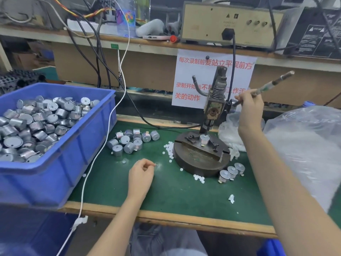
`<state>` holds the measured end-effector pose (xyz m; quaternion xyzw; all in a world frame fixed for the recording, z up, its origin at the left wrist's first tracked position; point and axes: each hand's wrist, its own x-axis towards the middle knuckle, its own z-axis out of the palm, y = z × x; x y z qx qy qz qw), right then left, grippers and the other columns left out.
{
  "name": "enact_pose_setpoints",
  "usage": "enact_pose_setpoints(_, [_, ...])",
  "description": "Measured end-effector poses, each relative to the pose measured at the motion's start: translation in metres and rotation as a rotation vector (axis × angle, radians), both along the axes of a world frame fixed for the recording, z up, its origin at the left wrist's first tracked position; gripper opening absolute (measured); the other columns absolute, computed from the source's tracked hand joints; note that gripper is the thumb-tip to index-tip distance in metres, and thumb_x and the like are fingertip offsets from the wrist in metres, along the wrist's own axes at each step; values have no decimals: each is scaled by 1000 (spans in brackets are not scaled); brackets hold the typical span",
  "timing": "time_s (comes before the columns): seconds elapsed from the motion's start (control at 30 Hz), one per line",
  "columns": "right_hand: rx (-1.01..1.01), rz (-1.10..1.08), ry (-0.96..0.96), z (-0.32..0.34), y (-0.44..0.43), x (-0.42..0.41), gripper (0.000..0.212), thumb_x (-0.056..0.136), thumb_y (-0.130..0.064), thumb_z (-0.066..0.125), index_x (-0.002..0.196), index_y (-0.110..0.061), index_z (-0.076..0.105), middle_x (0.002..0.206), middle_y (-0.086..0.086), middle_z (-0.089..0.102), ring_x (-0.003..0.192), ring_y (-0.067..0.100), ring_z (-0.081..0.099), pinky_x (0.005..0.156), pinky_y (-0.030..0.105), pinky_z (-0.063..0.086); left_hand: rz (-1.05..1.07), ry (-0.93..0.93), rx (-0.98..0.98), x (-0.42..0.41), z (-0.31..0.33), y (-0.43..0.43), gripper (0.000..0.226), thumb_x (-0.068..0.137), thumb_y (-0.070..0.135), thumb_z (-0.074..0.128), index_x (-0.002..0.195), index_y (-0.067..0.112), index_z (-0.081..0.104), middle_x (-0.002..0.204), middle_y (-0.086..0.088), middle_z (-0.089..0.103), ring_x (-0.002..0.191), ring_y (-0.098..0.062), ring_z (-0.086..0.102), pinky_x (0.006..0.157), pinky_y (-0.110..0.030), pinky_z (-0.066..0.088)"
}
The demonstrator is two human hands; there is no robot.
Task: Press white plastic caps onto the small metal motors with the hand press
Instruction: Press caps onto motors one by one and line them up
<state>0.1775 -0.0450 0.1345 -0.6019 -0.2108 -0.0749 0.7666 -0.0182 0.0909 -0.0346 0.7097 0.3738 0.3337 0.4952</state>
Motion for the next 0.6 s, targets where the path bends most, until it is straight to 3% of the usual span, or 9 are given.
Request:
enact_pose_setpoints(0.1, [-36, -25, -64, -5, 0, 1, 19, 91, -7, 44, 83, -24, 46, 81, -10, 49, 73, 0, 48, 68, 13, 40, 2, -5, -11, 0, -3, 1, 27, 81, -1, 51, 68, 20, 61, 85, -8, 65, 80, -29, 62, 81, -38, 49])
enact_pose_setpoints(0.17, [-32, -43, -74, -20, -1, 2, 21, 91, -6, 45, 100, -25, 50, 97, -11, 56, 87, -3, 52, 73, 10, 42, -2, -5, -8, 1, -2, 1, 29, 81, -1, 51, 66, 22, 60, 85, -6, 65, 78, -28, 63, 79, -35, 49])
enact_pose_setpoints(0.27, [-181, -178, 137, -54, -3, 8, 35, 95, -13, 41, 130, -14, 45, 123, -2, 54, 107, 9, 50, 84, 15, 37, 0, 4, -2, 2, -2, 1, 29, 80, -1, 51, 65, 23, 60, 84, -4, 65, 77, -26, 62, 77, -33, 48])
enact_pose_setpoints(0.33, [-473, -192, 232, -83, -3, 12, 38, 95, -19, 41, 133, -11, 45, 129, 6, 54, 107, 18, 50, 90, 27, 36, -3, 8, 1, 2, -3, 1, 29, 80, 0, 51, 65, 23, 60, 85, -4, 65, 77, -26, 62, 77, -33, 48])
enact_pose_setpoints(0.4, [-670, -114, 186, -106, 0, 9, 43, 92, -22, 43, 135, -13, 44, 129, 8, 55, 102, 20, 54, 89, 32, 42, -4, 13, 5, 1, -4, 2, 28, 80, 0, 52, 65, 23, 60, 83, -4, 65, 77, -26, 62, 76, -33, 47])
enact_pose_setpoints(0.5, [-716, -24, 49, -116, 8, 4, 50, 89, -25, 53, 136, -12, 44, 137, 6, 50, 122, 24, 48, 98, 34, 38, 4, 11, 6, 2, -5, 3, 27, 80, 0, 51, 66, 22, 60, 82, -2, 65, 77, -25, 62, 76, -32, 47])
enact_pose_setpoints(0.6, [-773, 35, -70, -116, 18, 2, 44, 87, -30, 60, 126, -10, 53, 128, 8, 56, 120, 24, 49, 92, 31, 38, 8, 11, 9, 3, -5, 4, 26, 80, 0, 51, 68, 21, 61, 84, -2, 65, 78, -25, 62, 77, -32, 47])
